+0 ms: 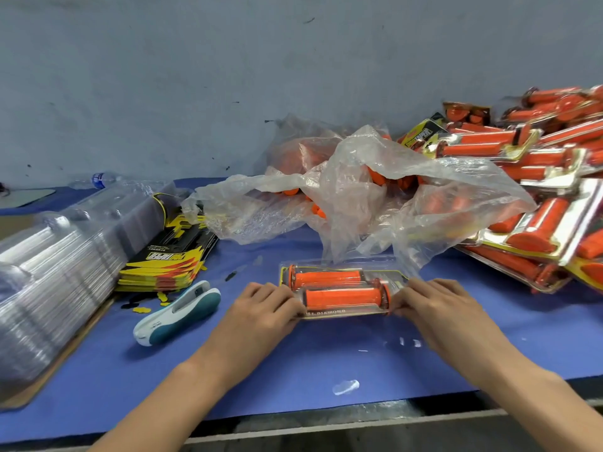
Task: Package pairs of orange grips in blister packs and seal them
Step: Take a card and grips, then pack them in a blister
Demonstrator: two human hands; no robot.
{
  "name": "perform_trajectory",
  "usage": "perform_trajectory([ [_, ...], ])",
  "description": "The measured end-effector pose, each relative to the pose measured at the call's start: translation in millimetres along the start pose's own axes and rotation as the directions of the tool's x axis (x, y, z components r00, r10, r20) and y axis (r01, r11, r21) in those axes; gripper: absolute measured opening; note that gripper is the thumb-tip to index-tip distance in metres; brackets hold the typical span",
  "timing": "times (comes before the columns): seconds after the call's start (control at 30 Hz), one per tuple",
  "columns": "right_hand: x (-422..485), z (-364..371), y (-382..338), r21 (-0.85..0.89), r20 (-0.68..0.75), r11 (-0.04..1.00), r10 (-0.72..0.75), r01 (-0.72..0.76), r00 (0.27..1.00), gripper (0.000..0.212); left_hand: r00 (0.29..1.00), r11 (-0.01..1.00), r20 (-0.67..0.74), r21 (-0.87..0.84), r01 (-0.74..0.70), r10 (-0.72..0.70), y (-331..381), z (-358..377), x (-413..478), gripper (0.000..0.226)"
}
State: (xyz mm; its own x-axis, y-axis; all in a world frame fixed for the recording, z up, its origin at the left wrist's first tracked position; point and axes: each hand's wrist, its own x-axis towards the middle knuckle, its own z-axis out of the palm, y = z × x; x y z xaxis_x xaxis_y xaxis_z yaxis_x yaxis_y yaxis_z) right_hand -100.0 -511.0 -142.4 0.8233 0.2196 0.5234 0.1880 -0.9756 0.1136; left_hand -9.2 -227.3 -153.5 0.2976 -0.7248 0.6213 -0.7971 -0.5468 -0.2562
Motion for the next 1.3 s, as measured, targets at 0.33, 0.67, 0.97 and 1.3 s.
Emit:
perform_trajectory([
  [0.33,19.5,15.5,-74.8,-0.005,-0.086,0.988,-0.156,0.156,0.984,0.009,0.99,0.981,0.002,-0.136,0.137,-0.138,23.5,-9.1,-4.9,0.02],
  [0.67,32.4,26.4,-85.6,0.053,-0.08,0.982,-0.177,0.182,0.981,0.017,0.983,0.98,0.154,-0.154,0.122,-0.098,20.8,-16.0,-11.4,0.021],
  [0.97,24.7,38.3,-83.3,-0.009,-0.135,0.969,-0.245,0.246,0.96,0.018,0.977,0.992,0.202,-0.09,0.091,-0.071,19.1,-22.1,-10.9,0.018],
  [1.3,19.3,33.9,-56.9,-0.045,-0.169,0.984,-0.18,0.174,0.969,0.016,0.957,0.987,0.268,-0.08,0.14,-0.114,3.1,-23.0,-18.7,0.017],
])
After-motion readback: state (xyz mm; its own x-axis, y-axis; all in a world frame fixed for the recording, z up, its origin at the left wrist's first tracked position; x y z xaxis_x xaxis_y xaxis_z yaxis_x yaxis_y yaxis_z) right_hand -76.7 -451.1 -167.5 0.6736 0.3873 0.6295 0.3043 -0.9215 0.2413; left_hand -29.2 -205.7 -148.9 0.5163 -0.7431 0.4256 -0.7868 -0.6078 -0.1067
